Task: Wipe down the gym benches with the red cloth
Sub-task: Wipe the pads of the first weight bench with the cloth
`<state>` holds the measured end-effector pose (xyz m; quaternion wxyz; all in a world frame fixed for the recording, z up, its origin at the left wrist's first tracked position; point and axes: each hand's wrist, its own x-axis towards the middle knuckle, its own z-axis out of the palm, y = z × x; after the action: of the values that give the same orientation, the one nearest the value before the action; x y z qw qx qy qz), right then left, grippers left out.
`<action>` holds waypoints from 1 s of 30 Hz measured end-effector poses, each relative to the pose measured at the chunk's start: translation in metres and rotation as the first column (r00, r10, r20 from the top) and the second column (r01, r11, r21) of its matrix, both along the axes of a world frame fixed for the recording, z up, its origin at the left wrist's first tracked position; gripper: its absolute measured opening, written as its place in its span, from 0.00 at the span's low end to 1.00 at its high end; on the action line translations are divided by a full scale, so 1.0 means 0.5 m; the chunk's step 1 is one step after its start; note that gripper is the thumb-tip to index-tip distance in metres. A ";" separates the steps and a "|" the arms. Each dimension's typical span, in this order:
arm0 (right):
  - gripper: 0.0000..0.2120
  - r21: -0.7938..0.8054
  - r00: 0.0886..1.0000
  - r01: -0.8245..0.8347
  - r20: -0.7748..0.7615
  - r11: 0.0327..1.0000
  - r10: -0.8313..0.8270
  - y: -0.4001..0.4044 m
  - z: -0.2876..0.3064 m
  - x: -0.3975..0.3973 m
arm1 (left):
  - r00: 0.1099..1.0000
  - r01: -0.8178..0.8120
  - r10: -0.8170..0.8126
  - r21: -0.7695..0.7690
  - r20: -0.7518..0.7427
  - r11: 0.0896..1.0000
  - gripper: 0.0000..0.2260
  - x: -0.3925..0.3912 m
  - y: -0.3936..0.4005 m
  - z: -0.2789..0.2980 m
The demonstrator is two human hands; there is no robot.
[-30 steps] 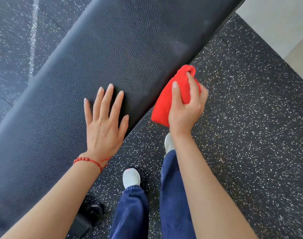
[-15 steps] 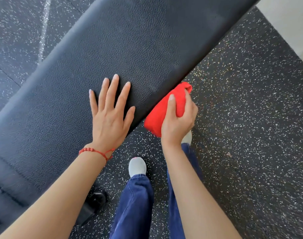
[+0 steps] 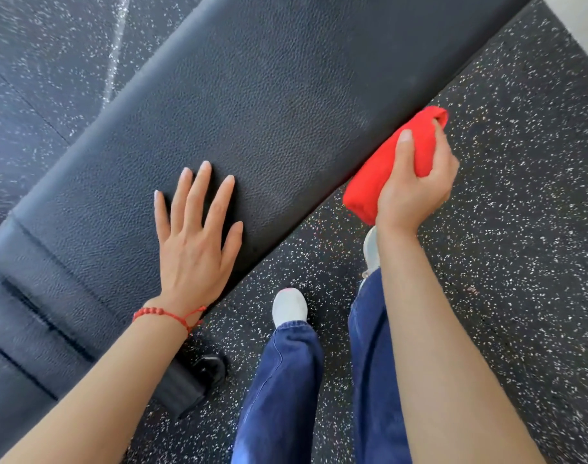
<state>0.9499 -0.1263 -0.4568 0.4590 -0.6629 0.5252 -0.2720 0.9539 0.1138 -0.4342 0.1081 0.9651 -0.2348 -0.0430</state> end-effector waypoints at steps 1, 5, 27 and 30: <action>0.17 0.000 1.000 0.025 0.002 1.000 -0.025 0.004 0.001 0.001 | 1.000 0.003 -0.003 0.004 0.005 1.000 0.22 -0.002 0.011 -0.003; 0.16 0.008 0.998 0.069 -0.013 0.998 -0.068 0.066 0.011 -0.018 | 1.000 0.015 -0.015 0.010 0.020 1.000 0.23 -0.002 0.022 -0.010; 0.18 0.195 0.996 0.041 -0.080 0.980 -0.026 0.208 0.037 -0.085 | 0.978 -0.208 0.207 0.028 0.019 0.978 0.22 -0.130 0.115 -0.005; 0.18 0.248 0.996 0.005 -0.093 0.969 0.019 0.264 0.045 -0.114 | 0.971 -0.238 0.238 -0.017 -0.012 0.971 0.22 -0.130 0.108 -0.004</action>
<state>0.8927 0.0058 -0.4345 0.5139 -0.6142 0.5739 -0.1710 0.8887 0.1680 -0.4360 0.1223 0.9850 -0.1172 -0.0326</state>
